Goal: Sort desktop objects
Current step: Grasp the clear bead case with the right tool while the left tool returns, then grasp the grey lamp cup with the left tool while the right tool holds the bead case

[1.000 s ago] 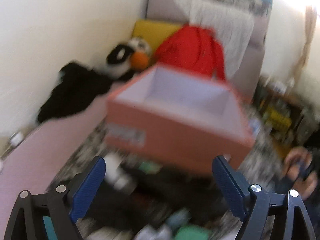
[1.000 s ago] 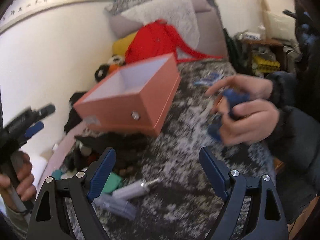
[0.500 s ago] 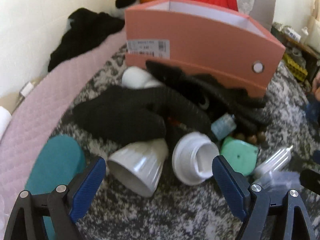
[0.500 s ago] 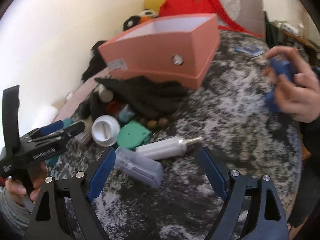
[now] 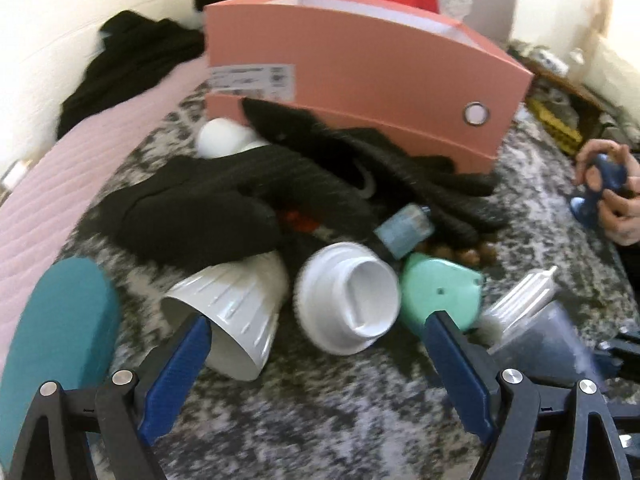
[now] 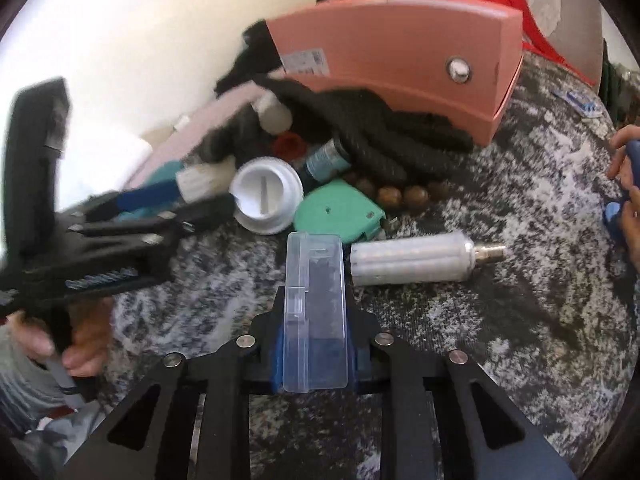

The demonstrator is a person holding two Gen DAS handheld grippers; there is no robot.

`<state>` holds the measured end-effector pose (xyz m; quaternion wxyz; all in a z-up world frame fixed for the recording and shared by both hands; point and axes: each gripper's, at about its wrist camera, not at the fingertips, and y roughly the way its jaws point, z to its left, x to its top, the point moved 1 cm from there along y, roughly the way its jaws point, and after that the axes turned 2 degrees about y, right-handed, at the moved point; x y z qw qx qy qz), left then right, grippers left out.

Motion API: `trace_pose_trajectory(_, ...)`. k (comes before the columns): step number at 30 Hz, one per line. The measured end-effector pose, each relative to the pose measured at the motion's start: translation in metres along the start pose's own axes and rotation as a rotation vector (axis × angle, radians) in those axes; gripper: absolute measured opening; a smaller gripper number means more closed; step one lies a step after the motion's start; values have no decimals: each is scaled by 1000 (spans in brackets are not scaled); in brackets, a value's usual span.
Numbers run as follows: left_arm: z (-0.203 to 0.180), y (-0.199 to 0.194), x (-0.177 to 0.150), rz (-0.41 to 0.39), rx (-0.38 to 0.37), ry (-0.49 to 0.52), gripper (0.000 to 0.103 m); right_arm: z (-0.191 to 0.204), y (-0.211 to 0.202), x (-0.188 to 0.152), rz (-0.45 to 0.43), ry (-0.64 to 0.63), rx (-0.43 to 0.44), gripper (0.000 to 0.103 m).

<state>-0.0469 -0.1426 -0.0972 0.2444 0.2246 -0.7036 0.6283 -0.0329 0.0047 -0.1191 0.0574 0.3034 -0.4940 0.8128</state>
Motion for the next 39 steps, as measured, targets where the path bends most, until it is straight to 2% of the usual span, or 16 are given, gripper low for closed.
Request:
trace_pose_trajectory(6,7,33,1,76,-51,-75,88,-14,-35,8,-113,94,41,25)
trace_pose_trajectory(8,10,39,3,71,-83,-105,82,-20,-46,11,-150,128,54,25)
trace_pose_trajectory(10,7,41,5,42,-110,-105,65,-25,-54,15,-175,154,62,25)
trace_pose_trajectory(12,0,41,8,33,-120,-78,55,-27,-55,17,-172,165,60,25)
trace_pose_trajectory(16,-11,24,12,9,-156,-42,47,-26,-57,19,-180,159,61,25)
trace_pose_trajectory(17,-13,18,14,-3,-166,-35,41,-25,-57,19,-182,157,62,25)
trace_pose_trajectory(24,-25,-30,25,-88,-240,18,31,-27,-64,16,-201,175,71,25)
trace_pose_trajectory(29,-36,-54,33,-142,-258,57,31,-29,-69,14,-215,188,72,25)
trace_pose_trajectory(32,-43,-54,33,-148,-209,107,31,-30,-72,14,-224,195,73,25)
trace_pose_trajectory(34,-46,-48,31,-122,-180,137,32,-30,-74,13,-230,200,73,25)
trace_pose_trajectory(35,-46,-46,29,-103,-173,144,33,-31,-75,13,-233,203,73,25)
trace_pose_trajectory(36,-45,-44,28,-90,-162,143,47,-31,-76,13,-236,205,73,25)
trace_pose_trajectory(37,-44,-44,27,-93,-147,137,53,-31,-77,13,-238,205,73,25)
trace_pose_trajectory(39,-40,-46,26,-110,-127,127,51,-30,-78,12,-241,202,72,25)
